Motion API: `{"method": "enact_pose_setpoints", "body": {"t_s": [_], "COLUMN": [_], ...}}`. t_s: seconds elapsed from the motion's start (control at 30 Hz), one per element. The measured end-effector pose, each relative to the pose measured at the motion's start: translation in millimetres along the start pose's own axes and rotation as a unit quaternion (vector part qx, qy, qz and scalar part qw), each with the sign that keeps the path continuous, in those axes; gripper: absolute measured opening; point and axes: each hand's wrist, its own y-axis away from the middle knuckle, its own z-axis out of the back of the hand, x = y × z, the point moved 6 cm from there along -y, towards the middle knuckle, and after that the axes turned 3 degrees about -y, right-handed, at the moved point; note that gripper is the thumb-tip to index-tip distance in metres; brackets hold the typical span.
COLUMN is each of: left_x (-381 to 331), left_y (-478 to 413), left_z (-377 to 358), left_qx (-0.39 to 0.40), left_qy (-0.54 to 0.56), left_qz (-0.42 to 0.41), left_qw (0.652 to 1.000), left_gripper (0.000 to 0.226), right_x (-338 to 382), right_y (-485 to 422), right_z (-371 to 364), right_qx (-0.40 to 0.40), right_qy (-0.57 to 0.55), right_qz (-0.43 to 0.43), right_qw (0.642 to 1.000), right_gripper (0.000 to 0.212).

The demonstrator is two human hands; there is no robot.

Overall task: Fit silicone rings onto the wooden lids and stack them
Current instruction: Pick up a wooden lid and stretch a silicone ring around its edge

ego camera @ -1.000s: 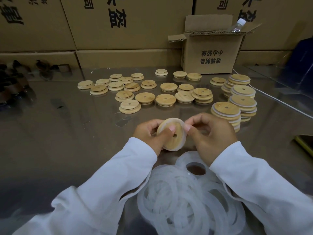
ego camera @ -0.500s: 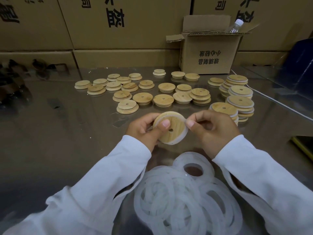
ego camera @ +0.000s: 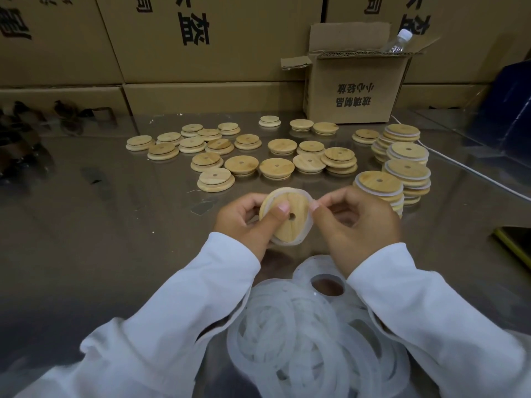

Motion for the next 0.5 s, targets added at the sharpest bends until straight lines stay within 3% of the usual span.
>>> {"method": "enact_pose_setpoints", "body": {"t_s": [0.17, 0.5], "left_x": [-0.4, -2.4], "left_y": [-0.3, -5.4], "left_z": [-1.0, 0.8], "left_qx": [0.008, 0.013], "left_qy": [-0.01, 0.07], "left_qz": [-0.006, 0.014], "left_qw": [1.0, 0.997], "left_gripper": [0.008, 0.01], "right_x": [0.8, -2.1], "right_y": [-3.1, -10.7], "right_z": [0.4, 0.2], "right_qx": [0.015, 0.068], "right_qy": [0.08, 0.045], "right_qz": [0.024, -0.019], "right_qw": [0.996, 0.996], "right_gripper": [0.01, 0.017]}}
